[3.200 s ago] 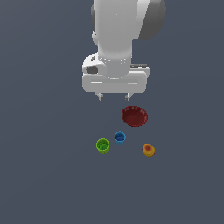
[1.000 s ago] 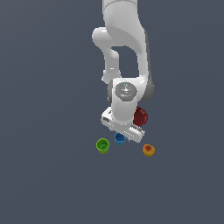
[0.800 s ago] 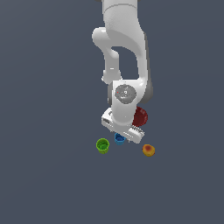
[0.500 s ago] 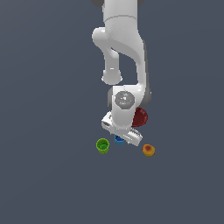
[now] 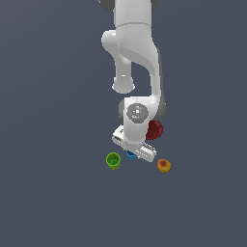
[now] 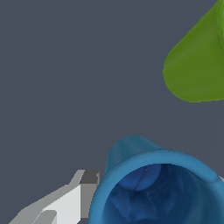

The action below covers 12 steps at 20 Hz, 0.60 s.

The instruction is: Pick up a designated object from a clutter of objects.

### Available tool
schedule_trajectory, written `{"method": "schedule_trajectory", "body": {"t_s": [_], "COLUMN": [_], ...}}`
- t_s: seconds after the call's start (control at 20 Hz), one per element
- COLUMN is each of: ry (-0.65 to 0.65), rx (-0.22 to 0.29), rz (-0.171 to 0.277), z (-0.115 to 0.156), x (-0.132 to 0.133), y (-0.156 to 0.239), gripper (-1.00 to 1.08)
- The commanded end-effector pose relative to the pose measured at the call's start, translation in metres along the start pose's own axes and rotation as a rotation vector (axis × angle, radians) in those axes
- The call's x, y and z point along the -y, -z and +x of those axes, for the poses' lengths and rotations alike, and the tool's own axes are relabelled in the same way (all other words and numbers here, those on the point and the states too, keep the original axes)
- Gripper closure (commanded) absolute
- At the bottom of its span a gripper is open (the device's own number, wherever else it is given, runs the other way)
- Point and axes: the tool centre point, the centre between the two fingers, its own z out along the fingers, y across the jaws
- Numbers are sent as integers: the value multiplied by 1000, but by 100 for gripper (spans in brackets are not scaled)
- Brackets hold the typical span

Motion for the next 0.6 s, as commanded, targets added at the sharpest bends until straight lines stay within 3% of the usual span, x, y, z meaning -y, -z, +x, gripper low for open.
{"method": "schedule_trajectory", "body": {"t_s": [0.0,0.55], "ry": [-1,0], "rx": [0,0], "rz": [-1,0], "z": [0,-1], "x": [-1,-4], "y": [-1,7], "gripper": [108,108]}}
